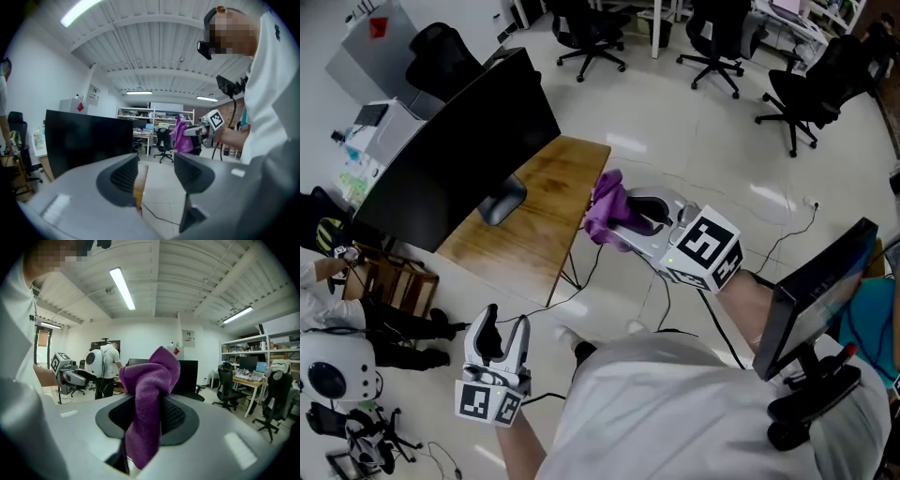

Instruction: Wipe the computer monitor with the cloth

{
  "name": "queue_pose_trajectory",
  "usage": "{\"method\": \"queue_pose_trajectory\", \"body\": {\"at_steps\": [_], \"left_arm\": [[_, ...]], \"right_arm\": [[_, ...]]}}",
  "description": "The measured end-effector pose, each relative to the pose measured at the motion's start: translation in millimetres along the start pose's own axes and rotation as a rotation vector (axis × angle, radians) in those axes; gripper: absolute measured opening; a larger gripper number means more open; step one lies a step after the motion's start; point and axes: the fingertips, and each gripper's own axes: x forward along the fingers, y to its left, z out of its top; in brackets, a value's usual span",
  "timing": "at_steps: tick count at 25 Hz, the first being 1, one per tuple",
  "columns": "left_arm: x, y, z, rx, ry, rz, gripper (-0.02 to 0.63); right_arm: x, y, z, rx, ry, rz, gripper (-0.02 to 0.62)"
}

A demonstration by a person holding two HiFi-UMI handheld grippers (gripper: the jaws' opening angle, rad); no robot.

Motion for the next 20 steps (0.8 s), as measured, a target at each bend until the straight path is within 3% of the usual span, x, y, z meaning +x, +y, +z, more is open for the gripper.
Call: {"method": "queue_pose_trajectory", "body": {"at_steps": [8, 20], "left_arm": [[10, -29, 1, 0.011, 0.017, -0.038, 0.259], [9, -29, -4, 0.022, 0.039, -0.052, 0.261]], "right_arm": [[-17, 2, -5, 0.024, -0.007, 0.007, 0.130], [-11, 10, -8, 0.035, -0.018, 0.022, 0.130]]}}
